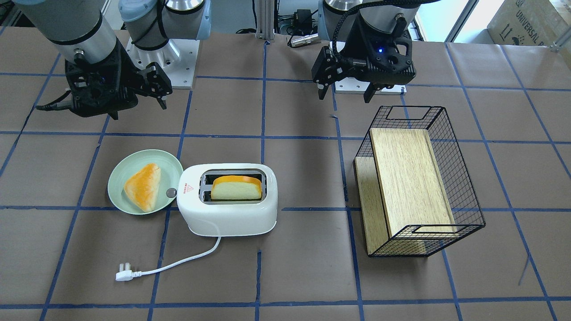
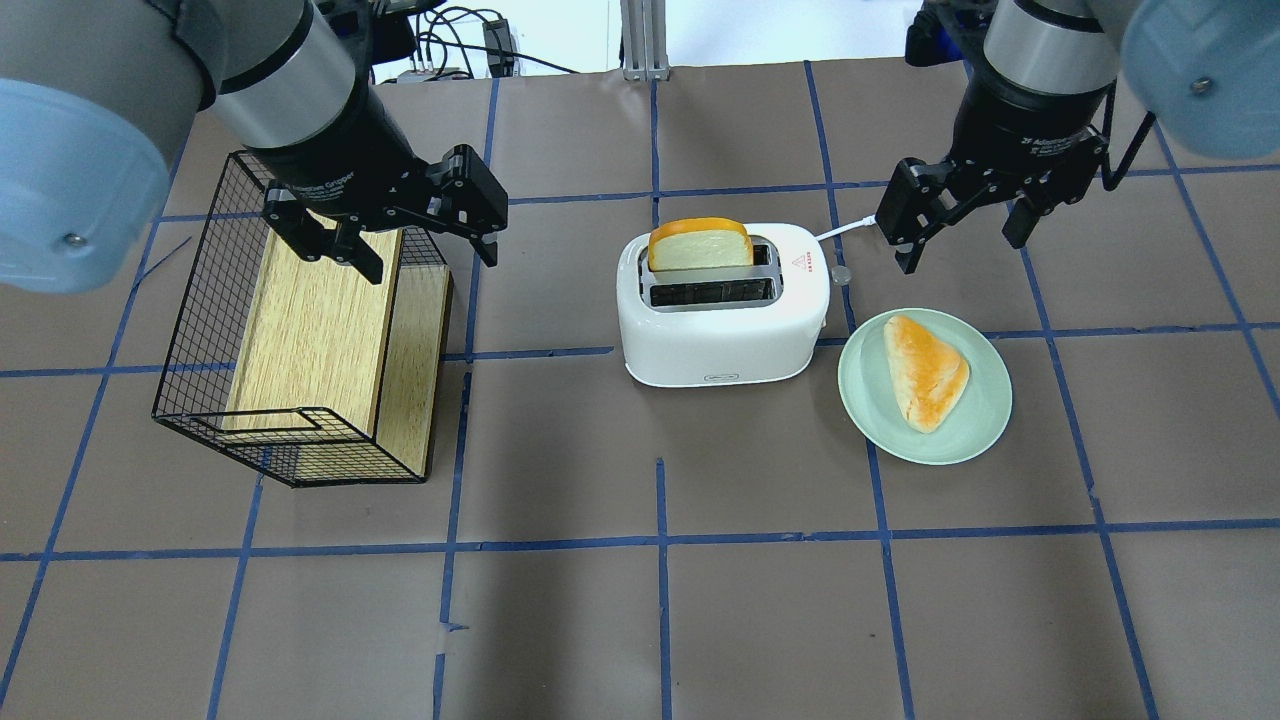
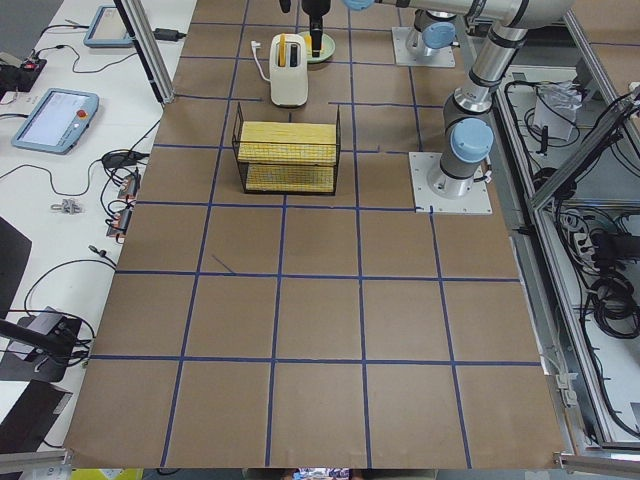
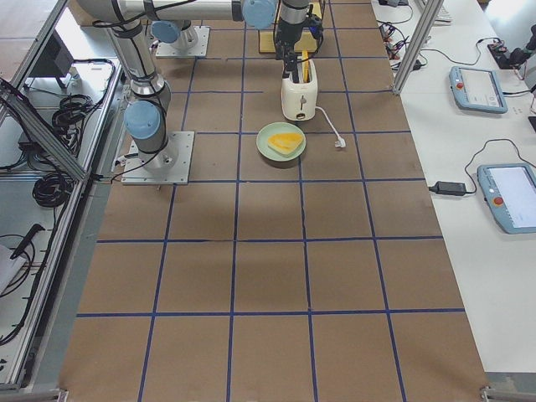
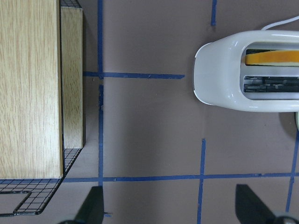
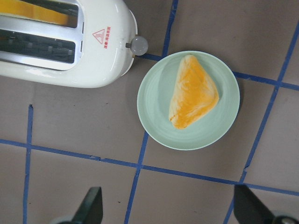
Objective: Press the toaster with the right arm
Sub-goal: 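Move the right gripper over the toaster toward its lever, then lower the right gripper onto the toaster lever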
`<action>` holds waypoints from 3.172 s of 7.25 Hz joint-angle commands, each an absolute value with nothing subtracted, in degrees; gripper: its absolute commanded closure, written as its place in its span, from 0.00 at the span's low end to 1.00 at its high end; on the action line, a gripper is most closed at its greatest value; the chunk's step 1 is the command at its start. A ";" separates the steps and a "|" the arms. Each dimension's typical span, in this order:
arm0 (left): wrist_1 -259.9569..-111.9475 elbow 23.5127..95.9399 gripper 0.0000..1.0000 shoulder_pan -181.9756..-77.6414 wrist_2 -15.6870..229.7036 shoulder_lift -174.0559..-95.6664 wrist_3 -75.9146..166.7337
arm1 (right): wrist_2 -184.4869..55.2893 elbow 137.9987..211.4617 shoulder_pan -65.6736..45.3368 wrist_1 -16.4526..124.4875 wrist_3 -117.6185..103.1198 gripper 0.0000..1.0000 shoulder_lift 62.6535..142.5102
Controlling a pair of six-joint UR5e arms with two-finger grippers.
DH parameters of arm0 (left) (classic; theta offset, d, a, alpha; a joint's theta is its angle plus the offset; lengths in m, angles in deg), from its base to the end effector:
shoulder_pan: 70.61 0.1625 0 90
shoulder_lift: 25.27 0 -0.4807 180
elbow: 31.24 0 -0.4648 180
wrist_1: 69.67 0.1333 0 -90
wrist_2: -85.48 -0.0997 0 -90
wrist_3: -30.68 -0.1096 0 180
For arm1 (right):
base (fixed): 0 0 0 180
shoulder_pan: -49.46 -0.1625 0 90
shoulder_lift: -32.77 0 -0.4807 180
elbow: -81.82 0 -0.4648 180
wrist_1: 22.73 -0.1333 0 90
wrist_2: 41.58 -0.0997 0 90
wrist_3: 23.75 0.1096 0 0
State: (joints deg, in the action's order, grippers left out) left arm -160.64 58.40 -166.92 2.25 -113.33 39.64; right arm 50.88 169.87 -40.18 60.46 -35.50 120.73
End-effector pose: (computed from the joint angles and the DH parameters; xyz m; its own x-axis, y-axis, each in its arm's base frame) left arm -0.2058 -0.5309 0.5551 -0.9918 -0.0443 0.1200 -0.0451 0.9990 -0.0046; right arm 0.1250 -0.5685 0.5215 -0.9794 -0.2011 0.0173 -0.1973 0.9722 0.1263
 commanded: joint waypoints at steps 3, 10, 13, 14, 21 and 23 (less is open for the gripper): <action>-160.64 58.41 0.00 -166.85 2.24 -113.33 39.64 | 52.11 169.89 -40.19 60.33 -34.21 0.00 120.75; -160.64 58.41 0.00 -166.85 2.24 -113.33 39.64 | 49.49 171.04 -39.83 74.95 -94.58 0.00 113.76; -160.64 58.41 0.00 -166.85 2.24 -113.33 39.64 | 48.07 171.91 -40.27 83.24 -107.90 0.64 110.48; -160.64 58.41 0.00 -166.94 2.24 -113.33 39.64 | 47.55 173.56 -40.27 82.92 -110.99 0.83 110.47; -160.64 58.41 0.00 -166.85 2.33 -113.33 39.64 | 43.60 179.47 -40.36 86.34 -111.64 0.90 110.65; -160.64 58.41 0.00 -166.85 2.24 -113.33 39.64 | 43.41 179.56 -40.36 86.43 -111.90 0.90 109.43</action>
